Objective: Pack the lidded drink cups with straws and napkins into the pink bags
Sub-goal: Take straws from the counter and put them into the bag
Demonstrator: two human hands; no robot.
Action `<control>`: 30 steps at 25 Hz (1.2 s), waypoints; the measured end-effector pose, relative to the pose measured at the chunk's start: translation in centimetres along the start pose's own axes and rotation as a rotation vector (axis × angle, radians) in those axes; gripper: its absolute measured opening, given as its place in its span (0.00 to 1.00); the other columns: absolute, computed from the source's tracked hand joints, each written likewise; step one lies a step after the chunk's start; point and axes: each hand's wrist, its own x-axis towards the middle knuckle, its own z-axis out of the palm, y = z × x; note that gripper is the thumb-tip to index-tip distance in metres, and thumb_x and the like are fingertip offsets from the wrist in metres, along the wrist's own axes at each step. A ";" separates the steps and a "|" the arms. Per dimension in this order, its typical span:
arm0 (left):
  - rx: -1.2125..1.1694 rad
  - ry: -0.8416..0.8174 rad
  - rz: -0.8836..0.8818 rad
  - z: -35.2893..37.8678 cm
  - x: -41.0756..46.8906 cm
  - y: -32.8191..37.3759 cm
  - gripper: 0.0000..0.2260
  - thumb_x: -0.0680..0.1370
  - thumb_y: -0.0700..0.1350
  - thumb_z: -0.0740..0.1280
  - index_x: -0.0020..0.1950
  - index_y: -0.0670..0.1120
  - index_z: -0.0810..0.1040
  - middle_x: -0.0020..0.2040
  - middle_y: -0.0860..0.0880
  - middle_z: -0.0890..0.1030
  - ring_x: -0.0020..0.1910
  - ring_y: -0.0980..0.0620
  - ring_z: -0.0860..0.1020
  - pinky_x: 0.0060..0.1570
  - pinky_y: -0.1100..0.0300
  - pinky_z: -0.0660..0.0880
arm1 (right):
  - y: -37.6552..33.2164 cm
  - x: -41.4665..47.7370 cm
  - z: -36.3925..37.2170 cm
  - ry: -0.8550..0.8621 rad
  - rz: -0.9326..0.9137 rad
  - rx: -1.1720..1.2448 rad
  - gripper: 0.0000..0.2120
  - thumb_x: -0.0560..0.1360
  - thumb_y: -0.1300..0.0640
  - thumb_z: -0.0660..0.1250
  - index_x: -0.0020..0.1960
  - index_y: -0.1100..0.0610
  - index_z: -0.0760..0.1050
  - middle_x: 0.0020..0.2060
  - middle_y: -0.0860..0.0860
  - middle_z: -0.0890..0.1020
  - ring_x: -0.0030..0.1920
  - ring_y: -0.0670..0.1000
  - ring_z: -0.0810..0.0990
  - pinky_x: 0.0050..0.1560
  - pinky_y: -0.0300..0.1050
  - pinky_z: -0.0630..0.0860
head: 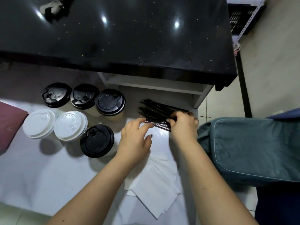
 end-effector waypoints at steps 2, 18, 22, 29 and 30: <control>0.002 0.009 -0.002 -0.2 -0.1 -0.1 0.15 0.74 0.44 0.69 0.60 0.51 0.77 0.64 0.49 0.73 0.63 0.46 0.68 0.59 0.49 0.65 | -0.1 0.0 -0.6 -0.032 0.029 0.116 0.08 0.76 0.54 0.67 0.53 0.55 0.78 0.48 0.55 0.81 0.53 0.59 0.75 0.50 0.48 0.68; 0.109 0.236 0.036 -8.0 -1.4 1.3 0.17 0.71 0.48 0.63 0.59 0.52 0.78 0.59 0.51 0.76 0.61 0.47 0.70 0.59 0.48 0.66 | -5.0 -4.1 -5.5 -0.289 -0.081 0.622 0.05 0.78 0.64 0.63 0.48 0.56 0.75 0.37 0.52 0.81 0.32 0.49 0.79 0.31 0.40 0.74; 0.178 0.258 -0.050 -12.2 -2.1 -0.8 0.17 0.73 0.46 0.66 0.62 0.51 0.77 0.58 0.51 0.77 0.60 0.45 0.72 0.58 0.49 0.68 | -9.3 -5.6 -6.0 -0.205 -0.354 0.159 0.06 0.80 0.58 0.57 0.56 0.53 0.69 0.44 0.49 0.78 0.43 0.55 0.77 0.42 0.49 0.74; 0.182 0.367 -0.160 -19.0 -8.9 -8.4 0.18 0.72 0.46 0.66 0.62 0.52 0.77 0.58 0.51 0.77 0.60 0.46 0.72 0.57 0.50 0.68 | -18.8 -11.7 -4.3 -0.109 -0.676 -0.192 0.04 0.80 0.56 0.58 0.53 0.55 0.65 0.47 0.55 0.77 0.48 0.59 0.76 0.38 0.50 0.69; 0.180 0.394 -0.162 -19.9 -10.4 -10.1 0.18 0.71 0.46 0.65 0.61 0.52 0.77 0.57 0.51 0.78 0.59 0.45 0.73 0.56 0.50 0.68 | -20.3 -13.0 -3.6 -0.083 -0.716 -0.230 0.02 0.80 0.57 0.58 0.51 0.55 0.65 0.47 0.55 0.77 0.48 0.60 0.76 0.38 0.50 0.67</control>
